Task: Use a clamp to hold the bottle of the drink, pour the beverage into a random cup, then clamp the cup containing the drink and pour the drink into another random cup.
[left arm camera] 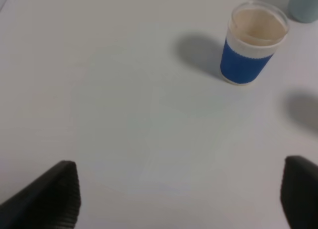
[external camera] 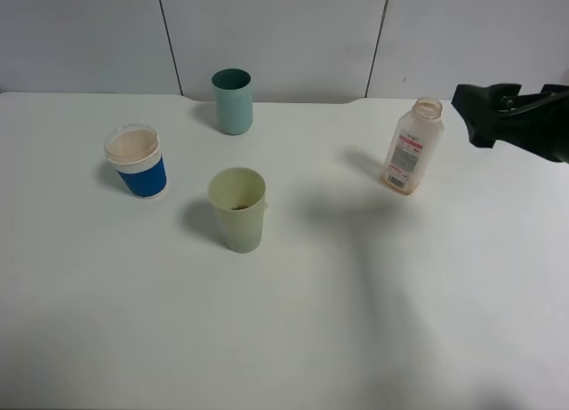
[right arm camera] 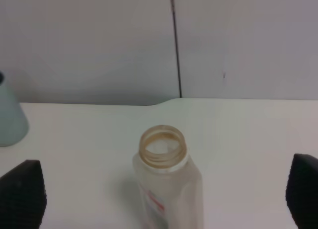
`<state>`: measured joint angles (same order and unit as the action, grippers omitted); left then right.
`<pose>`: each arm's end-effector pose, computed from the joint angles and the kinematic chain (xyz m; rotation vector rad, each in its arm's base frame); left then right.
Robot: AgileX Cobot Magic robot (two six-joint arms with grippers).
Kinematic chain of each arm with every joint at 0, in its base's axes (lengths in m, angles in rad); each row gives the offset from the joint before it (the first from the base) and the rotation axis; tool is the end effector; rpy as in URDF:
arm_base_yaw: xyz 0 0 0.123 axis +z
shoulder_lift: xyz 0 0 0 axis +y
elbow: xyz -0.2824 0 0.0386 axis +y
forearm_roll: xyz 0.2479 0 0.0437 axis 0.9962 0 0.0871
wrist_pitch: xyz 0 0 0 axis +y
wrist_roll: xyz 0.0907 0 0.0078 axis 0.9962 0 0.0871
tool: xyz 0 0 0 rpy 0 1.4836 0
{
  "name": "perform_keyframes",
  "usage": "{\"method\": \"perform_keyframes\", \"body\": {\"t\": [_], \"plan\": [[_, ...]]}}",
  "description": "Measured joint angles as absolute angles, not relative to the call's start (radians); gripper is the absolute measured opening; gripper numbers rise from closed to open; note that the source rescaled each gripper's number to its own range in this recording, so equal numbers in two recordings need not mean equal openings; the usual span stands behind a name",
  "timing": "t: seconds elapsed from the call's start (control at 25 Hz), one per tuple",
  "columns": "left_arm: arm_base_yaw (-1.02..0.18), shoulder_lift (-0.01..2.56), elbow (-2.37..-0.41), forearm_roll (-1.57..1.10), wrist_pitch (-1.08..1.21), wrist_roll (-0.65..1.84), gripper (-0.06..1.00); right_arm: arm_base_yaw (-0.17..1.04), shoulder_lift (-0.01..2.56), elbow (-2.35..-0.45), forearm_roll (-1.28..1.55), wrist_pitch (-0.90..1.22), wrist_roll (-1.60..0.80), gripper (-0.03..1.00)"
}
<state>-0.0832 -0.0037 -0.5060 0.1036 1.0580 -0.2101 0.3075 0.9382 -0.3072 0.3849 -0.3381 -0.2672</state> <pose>-0.0055 0.0087 0.2794 -0.1338 2.0237 -0.0614 0.1731 0.0431 0.2420 -0.0995 1.7985 0.1773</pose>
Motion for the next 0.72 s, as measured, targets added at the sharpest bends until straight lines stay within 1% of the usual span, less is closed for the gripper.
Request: {"method": "perform_keyframes", "body": {"t": [0.44,0.72], "plan": [[-0.083,-0.004,-0.506,0.104,1.058,-0.210,0.88,0.308,0.772,-0.317,0.372,-0.081,-0.275,0.93],[-0.083,-0.004,-0.506,0.104,1.058,-0.210,0.88,0.308,0.698,-0.423,0.277,0.123,-0.275,0.93]]}}
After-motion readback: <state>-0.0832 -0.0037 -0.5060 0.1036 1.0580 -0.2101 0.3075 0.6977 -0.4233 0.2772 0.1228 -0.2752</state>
